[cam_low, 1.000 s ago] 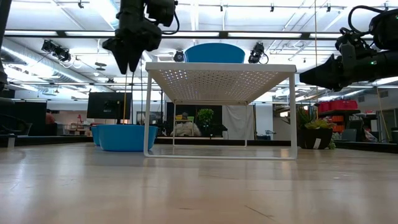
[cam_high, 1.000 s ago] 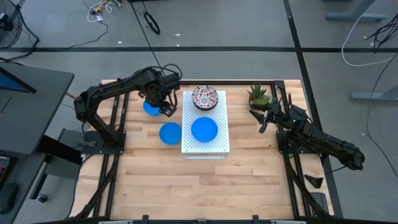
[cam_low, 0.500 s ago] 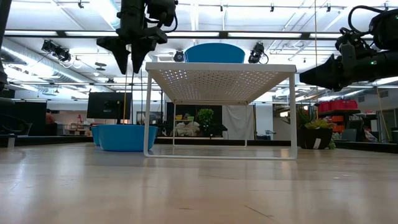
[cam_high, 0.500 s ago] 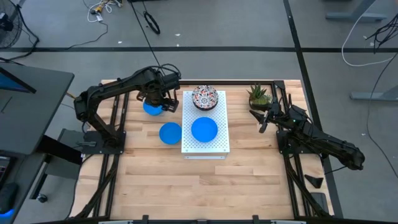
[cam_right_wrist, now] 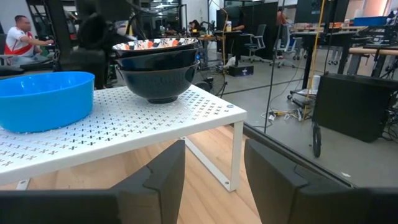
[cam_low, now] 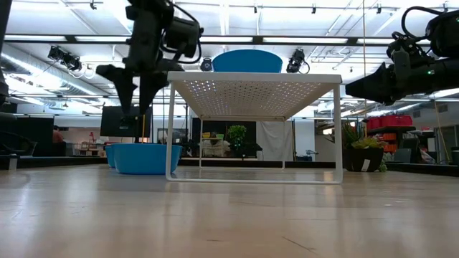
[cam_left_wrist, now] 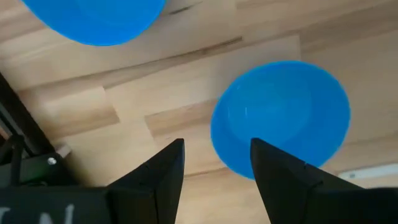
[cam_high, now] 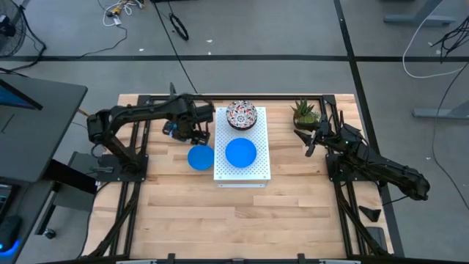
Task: Pick & Place Mini bowls
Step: Stack the bottom blue bowl on top of the other blue bowl on the shelf
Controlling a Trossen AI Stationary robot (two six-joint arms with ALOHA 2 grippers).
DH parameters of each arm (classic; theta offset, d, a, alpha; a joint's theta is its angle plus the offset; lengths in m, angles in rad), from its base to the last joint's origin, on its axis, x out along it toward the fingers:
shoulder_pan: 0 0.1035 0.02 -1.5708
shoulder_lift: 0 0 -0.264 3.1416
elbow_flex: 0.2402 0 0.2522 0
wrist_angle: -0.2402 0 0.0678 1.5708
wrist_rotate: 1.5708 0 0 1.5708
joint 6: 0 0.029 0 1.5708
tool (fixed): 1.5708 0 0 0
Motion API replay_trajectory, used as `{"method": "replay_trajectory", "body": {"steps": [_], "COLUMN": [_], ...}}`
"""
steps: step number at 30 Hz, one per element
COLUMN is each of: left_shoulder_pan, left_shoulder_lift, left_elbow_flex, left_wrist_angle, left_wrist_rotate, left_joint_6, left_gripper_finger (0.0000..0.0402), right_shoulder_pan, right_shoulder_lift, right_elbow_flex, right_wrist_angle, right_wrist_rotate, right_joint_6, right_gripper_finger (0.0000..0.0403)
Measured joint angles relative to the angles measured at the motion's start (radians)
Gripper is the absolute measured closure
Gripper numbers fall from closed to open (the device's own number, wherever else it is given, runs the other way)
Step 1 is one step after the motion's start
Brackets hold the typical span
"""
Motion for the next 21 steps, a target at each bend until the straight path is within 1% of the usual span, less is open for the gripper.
{"method": "replay_trajectory", "body": {"steps": [3,9,21], "left_shoulder_pan": [-0.024,-0.062,-0.067], "left_shoulder_lift": [-0.021,-0.050,-0.048], "left_elbow_flex": [-0.068,-0.201,-0.400], "left_wrist_angle": [0.074,0.250,0.456], "left_wrist_rotate": [-0.007,0.027,0.006], "left_joint_6": [-0.031,-0.062,-0.106], "left_gripper_finger": [0.0214,0.0214,0.0214], "right_shoulder_pan": [0.000,0.000,0.000], "right_shoulder_lift": [0.000,0.000,0.000], "right_elbow_flex": [0.000,0.000,0.000], "right_wrist_angle": [0.000,0.000,0.000], "right_wrist_rotate": [0.000,0.000,0.000], "right_joint_6": [0.000,0.000,0.000], "right_gripper_finger": [0.0234,0.0234,0.0234]}}
